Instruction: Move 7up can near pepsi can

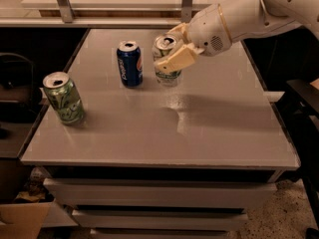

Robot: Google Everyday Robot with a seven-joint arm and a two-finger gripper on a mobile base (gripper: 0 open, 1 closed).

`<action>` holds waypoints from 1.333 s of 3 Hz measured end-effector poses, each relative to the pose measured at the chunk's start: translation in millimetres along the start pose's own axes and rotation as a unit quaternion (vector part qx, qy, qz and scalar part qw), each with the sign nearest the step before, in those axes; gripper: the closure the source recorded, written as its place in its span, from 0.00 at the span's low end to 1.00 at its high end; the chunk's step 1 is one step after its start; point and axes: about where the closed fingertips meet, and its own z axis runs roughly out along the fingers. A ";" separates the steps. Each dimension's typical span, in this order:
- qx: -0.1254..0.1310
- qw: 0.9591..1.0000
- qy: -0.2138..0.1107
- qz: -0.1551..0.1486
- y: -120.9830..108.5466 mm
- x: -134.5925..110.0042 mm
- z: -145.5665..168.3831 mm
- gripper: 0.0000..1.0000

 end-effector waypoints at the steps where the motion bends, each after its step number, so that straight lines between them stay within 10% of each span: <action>1: -0.010 1.000 -0.012 0.006 -10.9 2.8 13.1 1.00; 3: -0.033 0.999 -0.022 0.018 -28.0 13.6 44.0 1.00; 4: -0.043 0.998 -0.025 0.032 -33.0 21.3 55.2 0.82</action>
Offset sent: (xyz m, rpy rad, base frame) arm 0.0413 0.0314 -0.0299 0.0475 0.0584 0.0485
